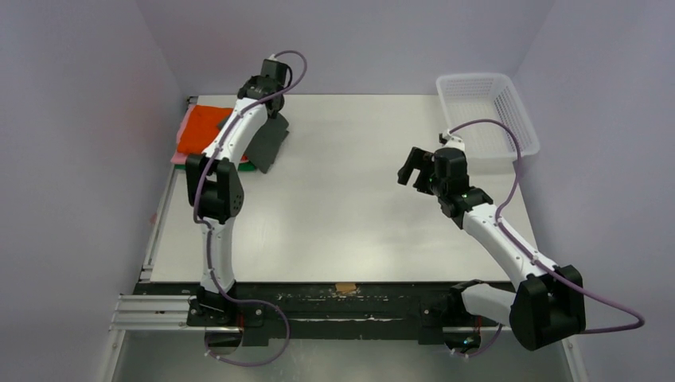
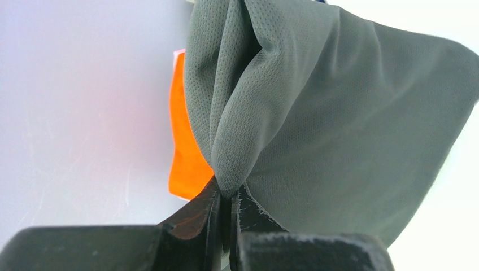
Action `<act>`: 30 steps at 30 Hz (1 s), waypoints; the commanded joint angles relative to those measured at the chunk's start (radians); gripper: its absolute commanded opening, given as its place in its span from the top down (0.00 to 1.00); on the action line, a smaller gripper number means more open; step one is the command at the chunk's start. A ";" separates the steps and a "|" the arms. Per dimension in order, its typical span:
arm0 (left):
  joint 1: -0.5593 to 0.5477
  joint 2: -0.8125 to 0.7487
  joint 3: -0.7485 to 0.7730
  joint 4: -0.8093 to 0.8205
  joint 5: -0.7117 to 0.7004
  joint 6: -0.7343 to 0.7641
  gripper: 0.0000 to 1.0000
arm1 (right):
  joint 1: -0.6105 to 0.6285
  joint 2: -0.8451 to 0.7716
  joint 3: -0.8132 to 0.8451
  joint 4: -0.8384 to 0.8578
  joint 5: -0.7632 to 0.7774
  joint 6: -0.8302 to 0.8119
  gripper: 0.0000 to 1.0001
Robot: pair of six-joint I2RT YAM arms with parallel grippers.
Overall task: Fold and stack the t-shirts
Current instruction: Put the neatly folded tshirt into the corner of the board with the left arm
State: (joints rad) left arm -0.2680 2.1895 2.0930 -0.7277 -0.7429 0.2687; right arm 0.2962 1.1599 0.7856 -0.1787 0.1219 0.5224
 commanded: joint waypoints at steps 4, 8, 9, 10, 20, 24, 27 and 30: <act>0.087 -0.131 0.143 -0.101 0.003 -0.066 1.00 | 0.003 -0.014 0.023 0.022 0.050 -0.009 0.03; 0.092 -0.154 0.191 -0.152 0.038 -0.086 1.00 | 0.002 -0.029 0.014 0.024 0.065 0.000 0.03; 0.092 -0.161 0.195 -0.150 0.043 -0.083 1.00 | 0.003 -0.029 0.012 0.023 0.078 0.007 0.03; 0.092 -0.169 0.200 -0.151 0.040 -0.086 1.00 | 0.003 -0.027 0.013 0.022 0.091 0.014 0.02; 0.173 -0.163 0.208 -0.177 0.116 -0.146 1.00 | 0.003 -0.003 0.033 -0.010 0.113 0.019 0.02; 0.240 -0.123 0.187 -0.160 0.217 -0.192 1.00 | 0.003 0.011 0.041 -0.016 0.124 0.018 0.02; 0.281 -0.073 0.193 -0.153 0.249 -0.222 1.00 | 0.003 0.027 0.048 -0.027 0.132 0.016 0.01; 0.337 -0.016 0.213 -0.149 0.237 -0.230 1.00 | 0.003 0.039 0.053 -0.034 0.142 0.015 0.02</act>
State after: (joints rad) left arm 0.0105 2.0972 2.2707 -0.9028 -0.5346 0.0860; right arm 0.2962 1.1866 0.7906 -0.2127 0.2218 0.5339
